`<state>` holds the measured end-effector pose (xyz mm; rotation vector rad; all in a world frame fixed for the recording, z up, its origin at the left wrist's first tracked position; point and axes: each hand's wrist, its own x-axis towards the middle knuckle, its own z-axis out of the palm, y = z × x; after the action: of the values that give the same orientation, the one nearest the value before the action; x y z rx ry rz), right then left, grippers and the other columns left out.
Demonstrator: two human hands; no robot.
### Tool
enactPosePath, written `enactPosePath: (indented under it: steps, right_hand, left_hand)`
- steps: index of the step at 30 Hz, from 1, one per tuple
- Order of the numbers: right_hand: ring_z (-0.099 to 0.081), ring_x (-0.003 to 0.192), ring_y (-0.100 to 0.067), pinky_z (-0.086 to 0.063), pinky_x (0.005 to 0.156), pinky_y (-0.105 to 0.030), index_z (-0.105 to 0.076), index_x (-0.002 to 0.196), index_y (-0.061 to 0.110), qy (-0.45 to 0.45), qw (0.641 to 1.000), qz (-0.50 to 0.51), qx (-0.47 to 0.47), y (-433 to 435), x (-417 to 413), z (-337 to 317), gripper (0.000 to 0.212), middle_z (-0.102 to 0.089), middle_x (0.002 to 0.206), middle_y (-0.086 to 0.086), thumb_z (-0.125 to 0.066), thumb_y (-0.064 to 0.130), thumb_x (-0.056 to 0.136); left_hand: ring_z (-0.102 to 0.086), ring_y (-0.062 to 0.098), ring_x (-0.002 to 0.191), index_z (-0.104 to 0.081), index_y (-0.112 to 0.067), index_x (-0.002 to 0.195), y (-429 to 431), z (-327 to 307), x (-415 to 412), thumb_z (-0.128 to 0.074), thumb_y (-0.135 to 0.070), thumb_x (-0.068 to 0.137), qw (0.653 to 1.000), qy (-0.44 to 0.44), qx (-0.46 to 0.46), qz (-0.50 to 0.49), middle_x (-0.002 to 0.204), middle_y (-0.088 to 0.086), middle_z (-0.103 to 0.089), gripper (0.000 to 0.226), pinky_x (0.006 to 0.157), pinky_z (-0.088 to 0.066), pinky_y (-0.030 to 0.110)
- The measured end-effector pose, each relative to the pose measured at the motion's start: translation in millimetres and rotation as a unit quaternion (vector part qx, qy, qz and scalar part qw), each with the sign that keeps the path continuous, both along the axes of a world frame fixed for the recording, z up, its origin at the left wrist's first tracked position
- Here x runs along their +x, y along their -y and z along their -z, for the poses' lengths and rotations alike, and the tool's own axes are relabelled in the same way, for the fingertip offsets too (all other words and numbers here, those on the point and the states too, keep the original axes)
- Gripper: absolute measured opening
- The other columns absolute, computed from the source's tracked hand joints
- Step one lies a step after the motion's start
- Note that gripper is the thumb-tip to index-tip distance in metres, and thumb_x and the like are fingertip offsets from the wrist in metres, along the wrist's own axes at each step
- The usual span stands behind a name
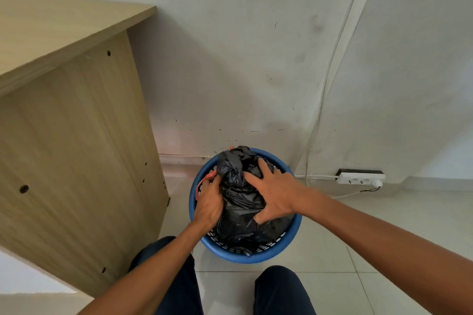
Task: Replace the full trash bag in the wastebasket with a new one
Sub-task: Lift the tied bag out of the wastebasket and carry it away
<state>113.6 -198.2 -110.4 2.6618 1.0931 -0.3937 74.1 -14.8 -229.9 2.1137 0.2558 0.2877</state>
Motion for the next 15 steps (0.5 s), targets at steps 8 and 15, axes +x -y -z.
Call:
enactPosePath:
  steps: [8,15]
  right_hand:
    - [-0.054,0.116,-0.046,-0.049,0.09,-0.047,-0.031,0.15,0.031,0.046,0.996,0.067,-0.035,-22.5,1.3,7.0,0.09,-0.022,0.152,-0.025,-0.065,0.07,0.075]
    - [-0.059,0.101,-0.038,-0.05,0.077,-0.043,-0.051,0.129,0.022,0.066,0.995,0.068,0.026,-23.2,-2.6,24.2,0.063,-0.045,0.127,-0.018,-0.067,0.059,0.08]
  left_hand:
    - [-0.055,0.016,0.109,-0.061,-0.026,0.129,-6.0,4.9,7.4,-0.039,-0.014,0.102,0.999,0.02,0.004,0.049,0.116,0.001,-0.058,0.037,0.1,-0.047,0.046]
    - [-0.055,0.014,0.107,-0.06,-0.033,0.128,-7.3,-2.3,4.8,-0.039,-0.009,0.102,0.997,0.016,-0.005,0.073,0.114,-0.002,-0.058,0.041,0.099,-0.047,0.044]
